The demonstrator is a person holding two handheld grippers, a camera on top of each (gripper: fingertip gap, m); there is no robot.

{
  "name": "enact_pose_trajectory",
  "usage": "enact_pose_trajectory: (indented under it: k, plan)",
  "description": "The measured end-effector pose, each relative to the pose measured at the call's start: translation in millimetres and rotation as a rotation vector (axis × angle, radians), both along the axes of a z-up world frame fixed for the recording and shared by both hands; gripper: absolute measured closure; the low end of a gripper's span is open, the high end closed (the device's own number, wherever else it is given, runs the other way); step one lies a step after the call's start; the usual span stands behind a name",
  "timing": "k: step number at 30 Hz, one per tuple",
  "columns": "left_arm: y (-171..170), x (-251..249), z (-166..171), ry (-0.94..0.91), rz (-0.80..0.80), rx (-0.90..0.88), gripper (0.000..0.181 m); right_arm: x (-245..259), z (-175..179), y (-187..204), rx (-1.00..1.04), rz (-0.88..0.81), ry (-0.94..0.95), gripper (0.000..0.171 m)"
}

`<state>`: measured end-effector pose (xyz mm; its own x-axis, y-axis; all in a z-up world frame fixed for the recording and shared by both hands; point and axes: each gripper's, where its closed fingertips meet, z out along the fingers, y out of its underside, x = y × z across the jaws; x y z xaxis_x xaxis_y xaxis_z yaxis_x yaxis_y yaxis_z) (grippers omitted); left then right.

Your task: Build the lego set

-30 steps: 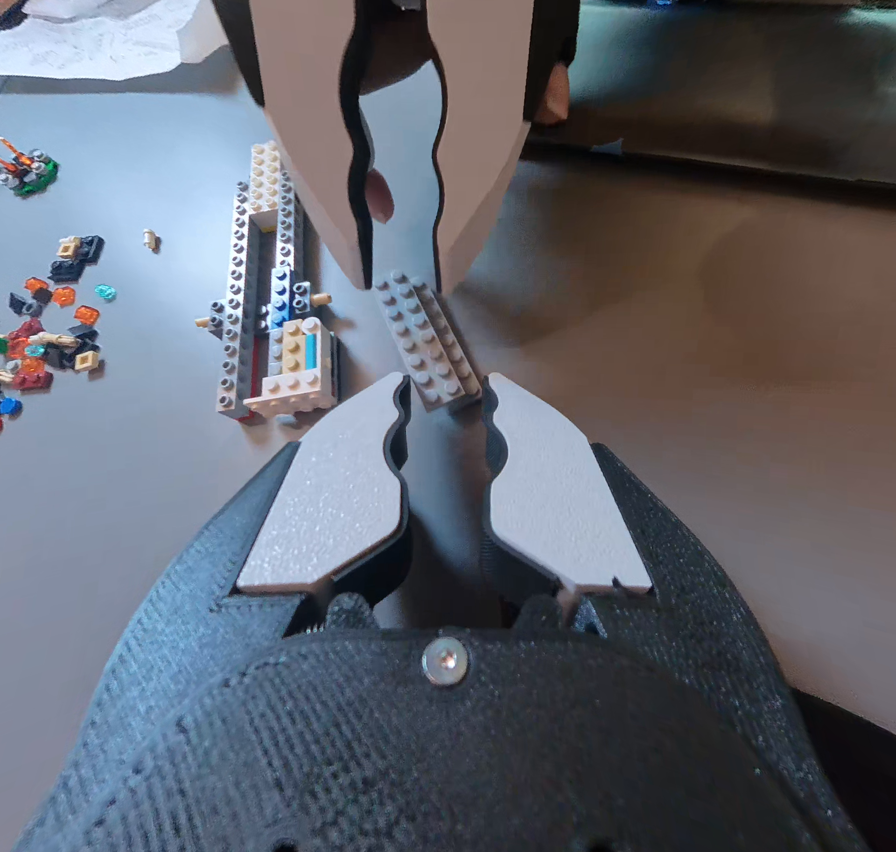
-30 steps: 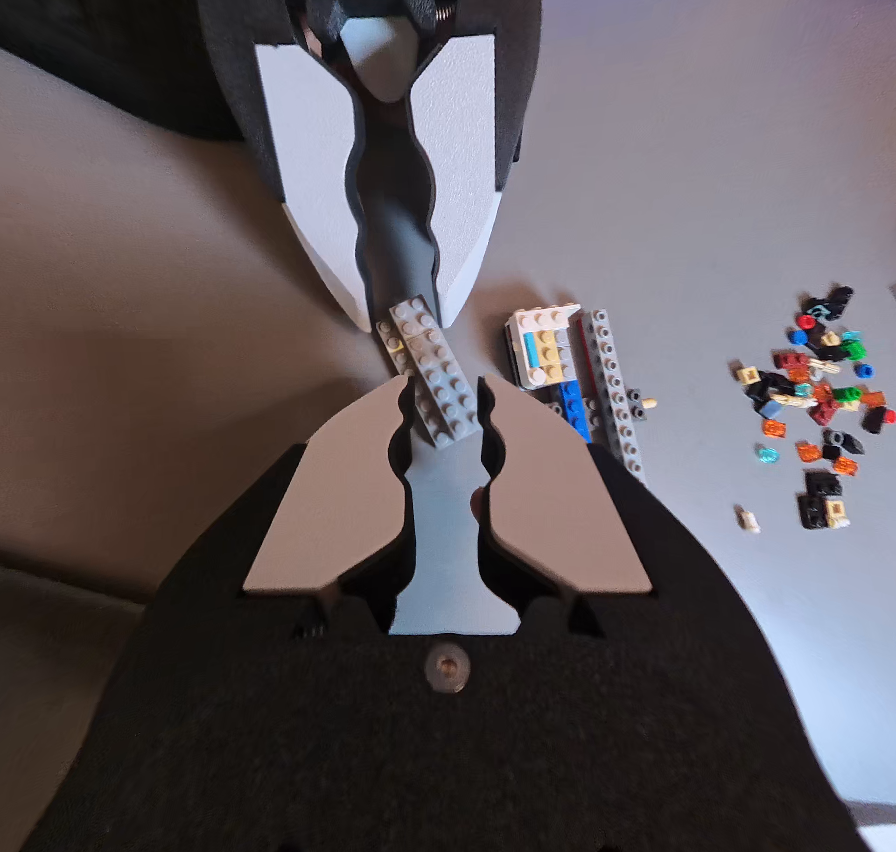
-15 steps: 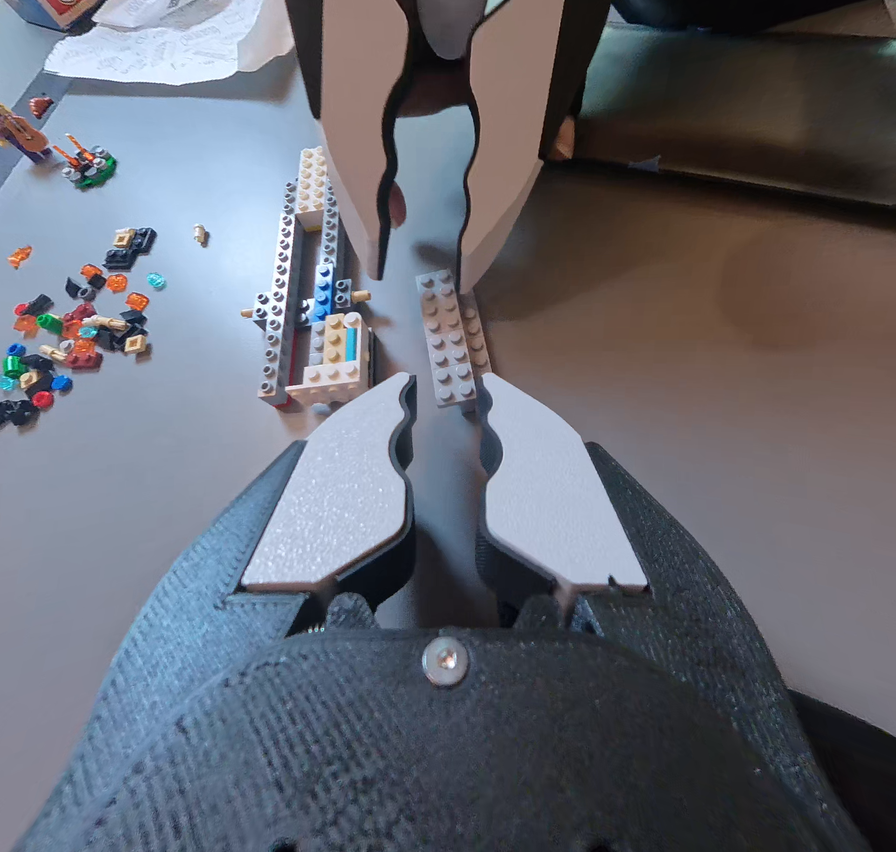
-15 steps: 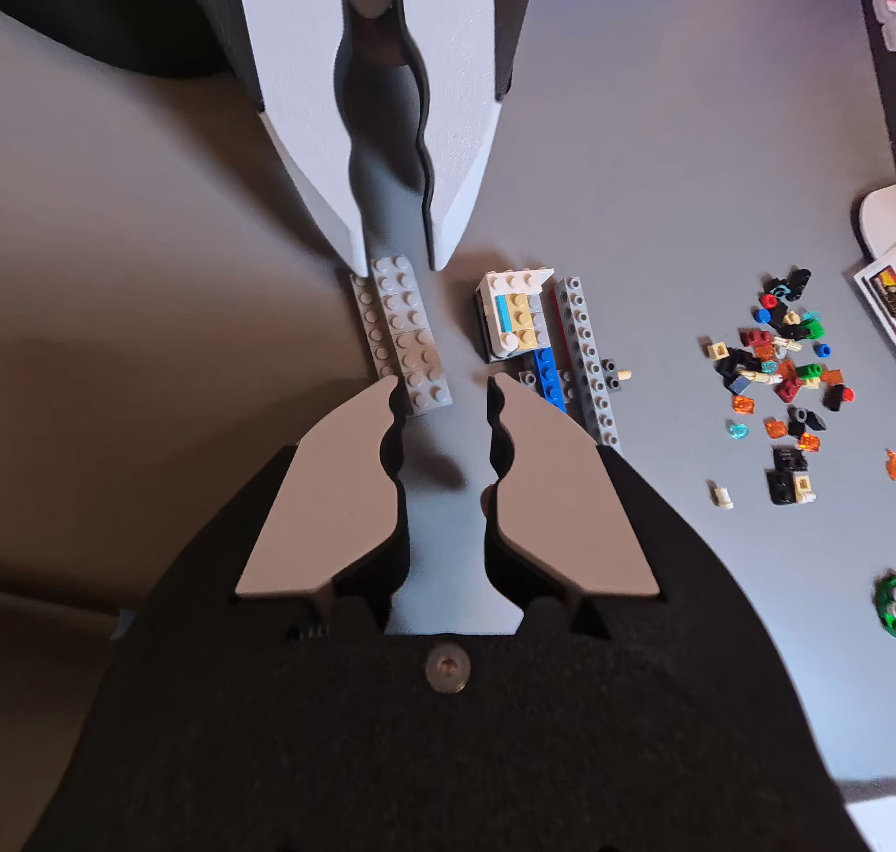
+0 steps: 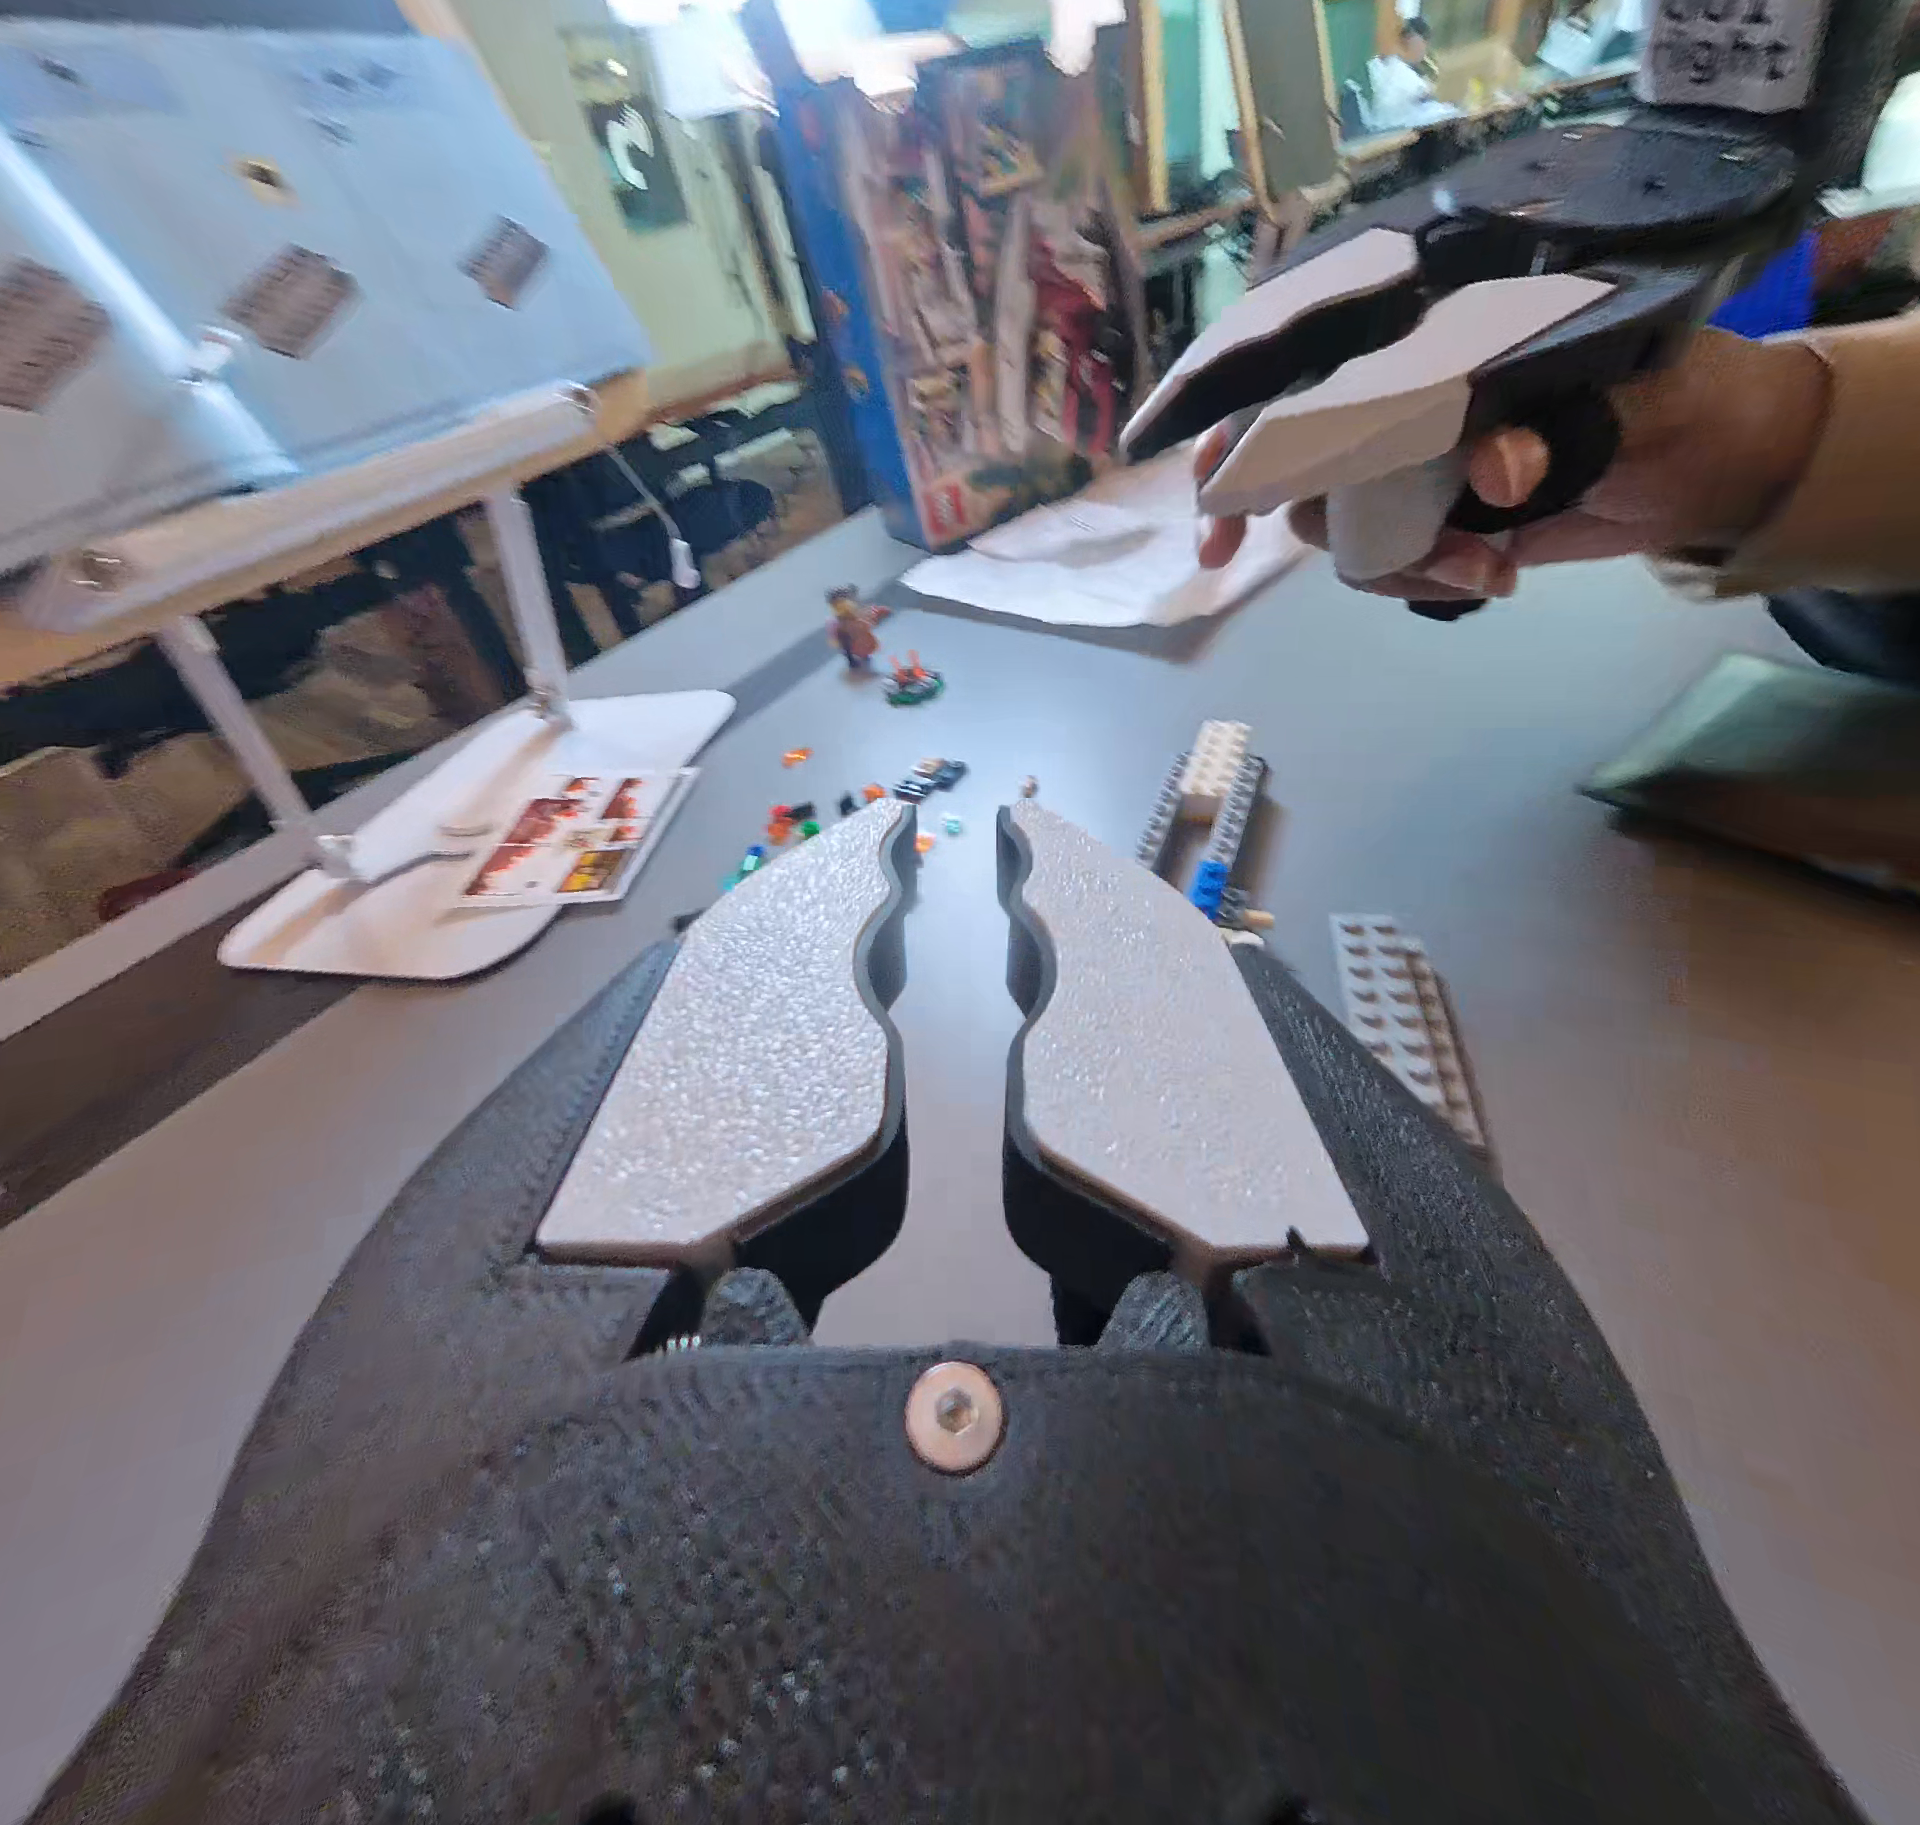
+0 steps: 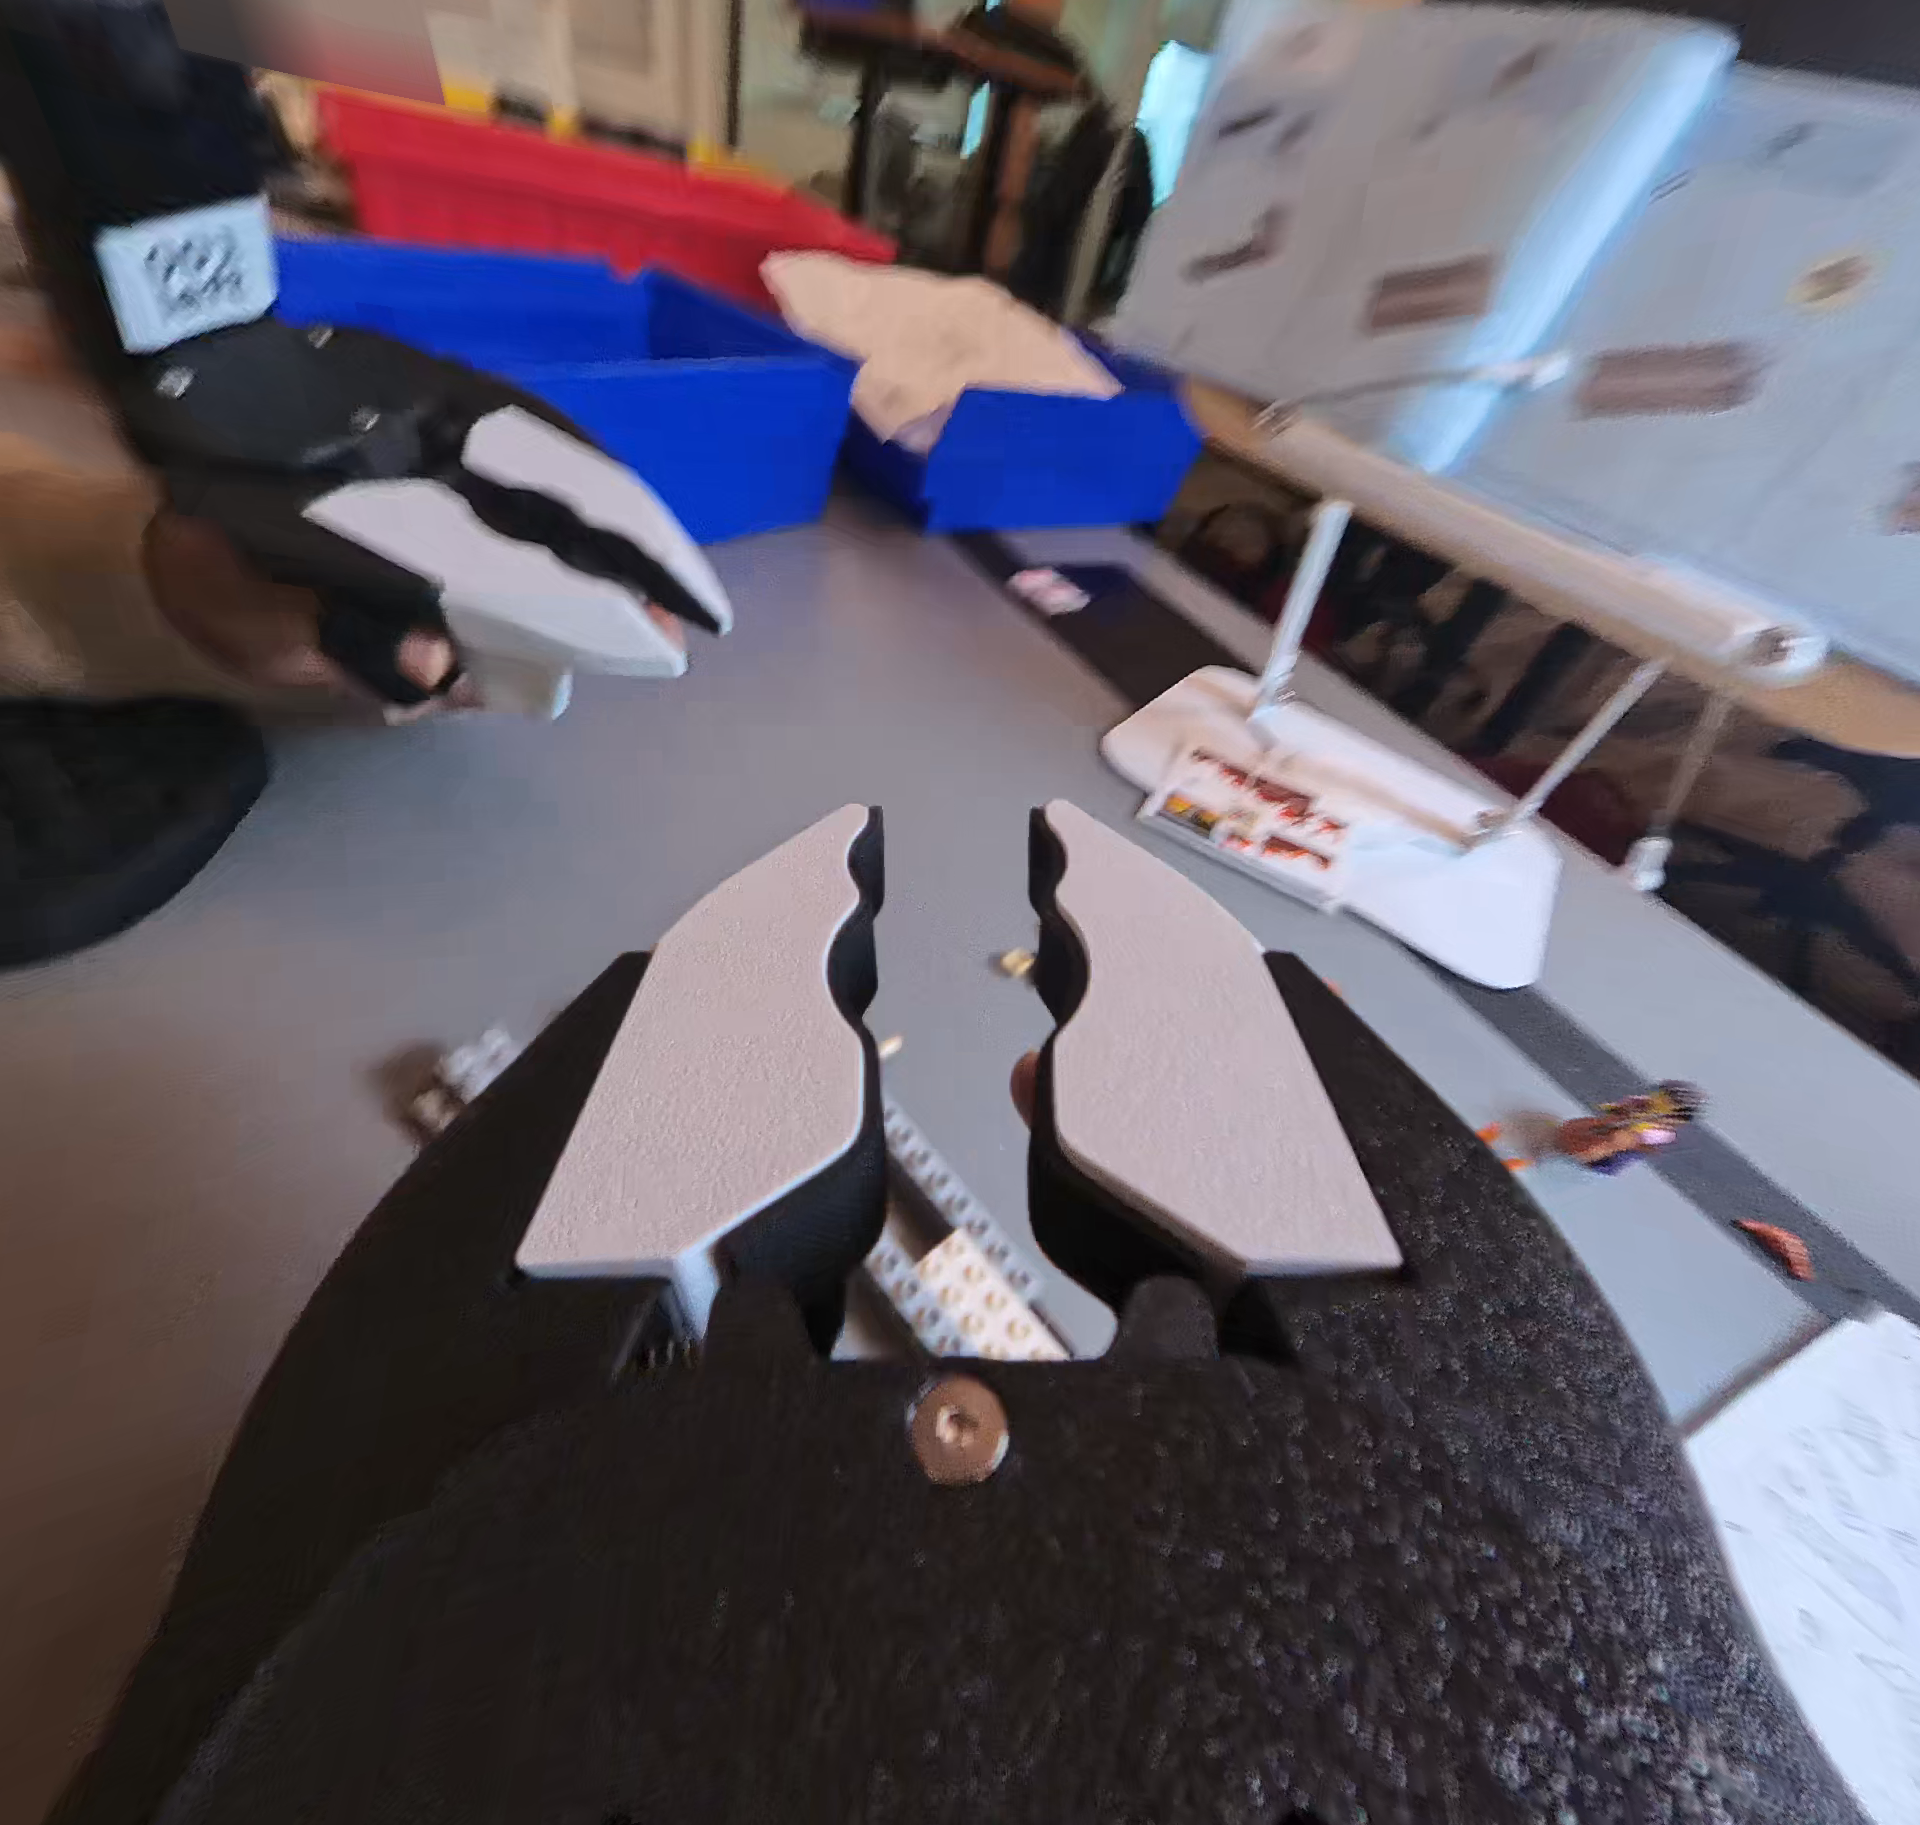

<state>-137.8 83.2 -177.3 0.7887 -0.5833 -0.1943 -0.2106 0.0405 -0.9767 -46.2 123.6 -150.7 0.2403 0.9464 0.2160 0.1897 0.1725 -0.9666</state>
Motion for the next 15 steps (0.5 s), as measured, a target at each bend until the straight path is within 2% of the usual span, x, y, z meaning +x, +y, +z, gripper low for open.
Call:
enact_pose_trajectory:
  k: [4, 8, 15]
  plan:
    - [9, -23, 8, -0.031, 0.118, 0.067, 0.168, 2, 45, 37, 0.053, -0.202, 0.140, 0.148]
    - [13, -30, 6, -0.030, 0.155, 0.067, 0.168, -19, 81, 79, 0.053, -0.278, 0.214, 0.146]
    - [18, -40, -8, 0.008, 0.185, 0.041, 0.172, -76, 111, 175, 0.166, -0.385, 0.241, 0.146]
